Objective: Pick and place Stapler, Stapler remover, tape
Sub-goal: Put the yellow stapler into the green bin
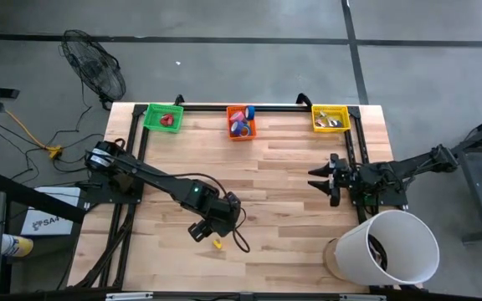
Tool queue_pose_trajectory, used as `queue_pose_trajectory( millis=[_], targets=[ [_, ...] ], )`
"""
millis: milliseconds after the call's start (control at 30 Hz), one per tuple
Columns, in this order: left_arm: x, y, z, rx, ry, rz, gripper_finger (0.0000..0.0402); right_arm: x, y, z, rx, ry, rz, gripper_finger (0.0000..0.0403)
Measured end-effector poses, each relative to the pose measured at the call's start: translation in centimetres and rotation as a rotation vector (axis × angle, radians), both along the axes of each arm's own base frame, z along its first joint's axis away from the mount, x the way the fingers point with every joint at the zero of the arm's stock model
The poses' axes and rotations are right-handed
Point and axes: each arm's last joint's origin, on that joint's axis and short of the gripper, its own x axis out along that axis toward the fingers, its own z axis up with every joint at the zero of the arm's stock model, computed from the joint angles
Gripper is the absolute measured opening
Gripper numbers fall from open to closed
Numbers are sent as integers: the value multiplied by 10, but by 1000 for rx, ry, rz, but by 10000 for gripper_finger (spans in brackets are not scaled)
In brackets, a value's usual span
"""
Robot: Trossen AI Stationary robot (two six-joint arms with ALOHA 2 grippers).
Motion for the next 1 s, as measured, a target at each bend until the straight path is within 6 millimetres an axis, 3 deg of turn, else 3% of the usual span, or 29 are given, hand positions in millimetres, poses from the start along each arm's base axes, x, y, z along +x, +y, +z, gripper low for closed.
queue_pose_trajectory(
  millis=[167, 433, 733, 1000],
  targets=[
    [0, 0, 0, 4, -3, -1, 280, 0, 3, -2, -35, 27, 128, 188],
    [1, 1, 0, 34, -20, -16, 280, 2, 4, -3, -417, 73, 204, 188],
    [-2, -5, 0, 3, -7, -101, 280, 3, 3, -1, -432, 61, 169, 188],
    [-8, -33, -16, 28, 41, -236, 280, 3, 3, -1, -399, 58, 155, 188]
  ],
)
